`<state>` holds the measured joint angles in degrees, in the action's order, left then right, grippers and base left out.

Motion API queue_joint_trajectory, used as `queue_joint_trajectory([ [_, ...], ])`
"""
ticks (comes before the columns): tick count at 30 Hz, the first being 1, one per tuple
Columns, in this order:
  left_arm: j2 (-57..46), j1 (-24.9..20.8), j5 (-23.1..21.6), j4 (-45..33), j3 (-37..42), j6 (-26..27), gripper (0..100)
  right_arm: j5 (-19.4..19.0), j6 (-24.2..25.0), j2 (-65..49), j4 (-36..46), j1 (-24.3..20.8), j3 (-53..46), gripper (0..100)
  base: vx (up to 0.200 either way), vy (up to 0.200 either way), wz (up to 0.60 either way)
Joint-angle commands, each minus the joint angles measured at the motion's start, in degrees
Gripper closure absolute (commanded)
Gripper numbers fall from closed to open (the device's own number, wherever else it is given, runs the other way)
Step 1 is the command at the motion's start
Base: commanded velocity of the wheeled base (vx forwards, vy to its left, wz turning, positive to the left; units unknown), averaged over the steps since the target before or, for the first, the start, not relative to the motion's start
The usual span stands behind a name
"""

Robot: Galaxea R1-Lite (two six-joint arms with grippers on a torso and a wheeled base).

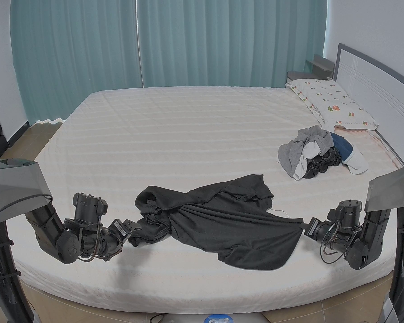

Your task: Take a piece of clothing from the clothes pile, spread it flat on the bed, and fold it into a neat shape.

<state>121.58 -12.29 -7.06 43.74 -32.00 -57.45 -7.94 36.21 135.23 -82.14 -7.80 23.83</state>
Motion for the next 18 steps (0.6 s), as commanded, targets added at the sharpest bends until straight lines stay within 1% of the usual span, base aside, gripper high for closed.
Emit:
queue_joint_trajectory([
  [1,2.96,-1.07,2.05,0.21,-1.22,1.64,0,0.11,0.09,1.0,-0.13,2.88,4.12,100,0.0,0.0,0.0],
  [2,3.67,-1.6,2.84,0.82,-1.49,1.73,0,0.55,0.09,1.79,-0.13,3.23,5.61,100,0.0,0.0,0.0],
  [5,4.55,-1.95,3.19,2.14,-2.28,2.35,0,1.87,0.8,2.41,-0.21,3.5,7.1,100,0.0,0.0,0.0],
  [9,6.3,-1.95,3.63,2.75,-4.3,3.23,0,4.6,3.87,2.23,-0.3,3.58,10.27,100,0.0,0.0,0.0],
  [11,6.92,-1.95,4.77,2.67,-5.09,3.23,0,5.65,4.58,2.32,-0.3,3.67,11.32,100,0.0,0.0,0.0],
  [15,8.5,-2.04,7.06,2.84,-6.41,3.75,0,6.0,4.75,3.46,-0.65,4.11,13.17,100,0.0,0.0,0.0],
  [18,9.38,-2.3,7.85,2.84,-7.29,4.54,0,6.44,4.75,4.08,-1.44,4.29,14.22,100,0.0,0.0,0.0],
])
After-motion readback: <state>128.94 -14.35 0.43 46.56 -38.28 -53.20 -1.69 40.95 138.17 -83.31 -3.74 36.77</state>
